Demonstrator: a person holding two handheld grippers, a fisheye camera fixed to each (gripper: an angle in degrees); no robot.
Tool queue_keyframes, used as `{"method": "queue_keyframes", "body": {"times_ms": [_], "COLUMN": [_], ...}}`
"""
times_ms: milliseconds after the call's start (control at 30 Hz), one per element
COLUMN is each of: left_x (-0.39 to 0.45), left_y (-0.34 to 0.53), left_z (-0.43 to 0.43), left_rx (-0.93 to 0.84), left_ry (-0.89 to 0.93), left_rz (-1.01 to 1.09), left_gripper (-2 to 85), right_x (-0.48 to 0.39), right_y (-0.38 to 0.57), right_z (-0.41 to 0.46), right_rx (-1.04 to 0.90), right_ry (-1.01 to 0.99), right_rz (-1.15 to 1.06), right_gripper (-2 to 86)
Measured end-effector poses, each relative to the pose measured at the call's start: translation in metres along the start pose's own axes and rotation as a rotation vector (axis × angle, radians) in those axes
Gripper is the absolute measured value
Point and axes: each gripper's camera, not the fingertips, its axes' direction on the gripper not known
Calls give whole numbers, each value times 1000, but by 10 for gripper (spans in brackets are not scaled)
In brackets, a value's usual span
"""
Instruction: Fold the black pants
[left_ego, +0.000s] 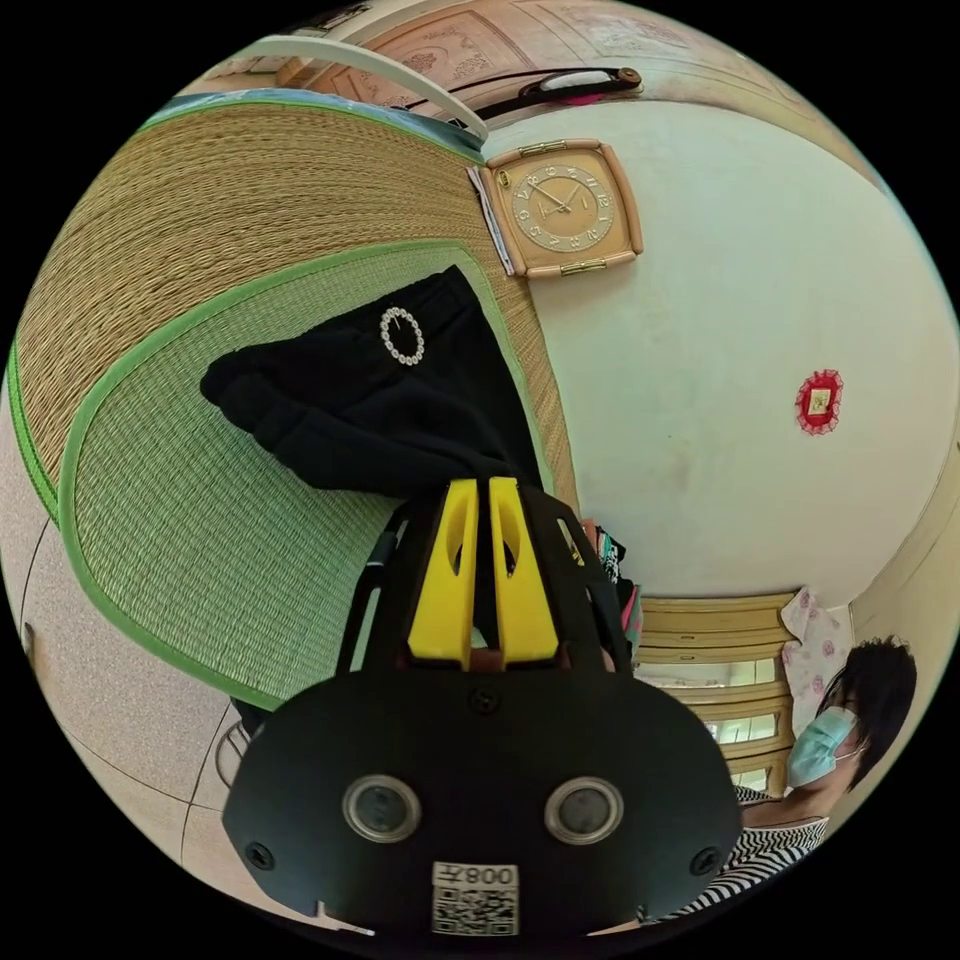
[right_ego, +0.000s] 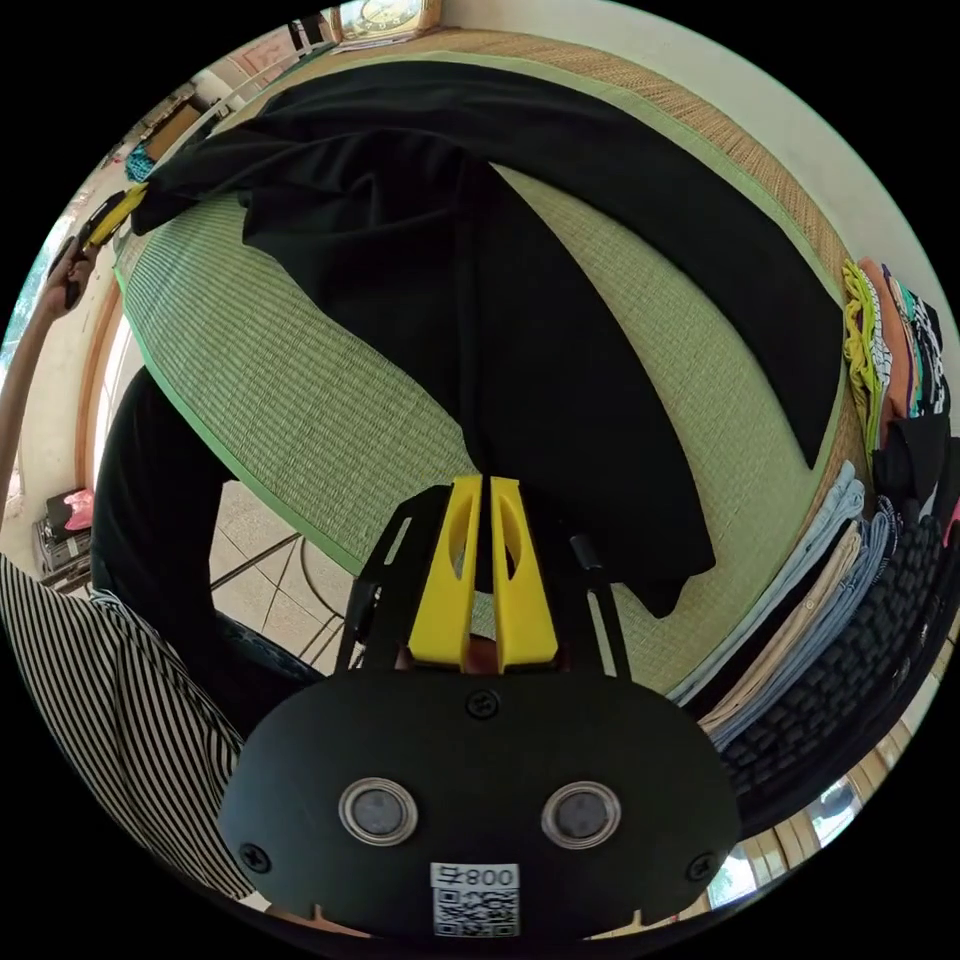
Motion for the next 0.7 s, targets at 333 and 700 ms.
{"method": "queue_keyframes", "body": {"times_ms": [333, 700], "left_x": [36, -23], "left_y": [-19, 31], "left_z": [-5, 10], "left_rx": [59, -120], "left_ry": [26, -78], "left_rz": [98, 104], "left_gripper": [23, 23], "right_x": [132, 159], "right_y": [53, 170], "right_z": [-121, -76], "right_rx": [276, 254], "right_ry": [131, 88], "right_rz": [157, 187], "right_gripper": [7, 7]}}
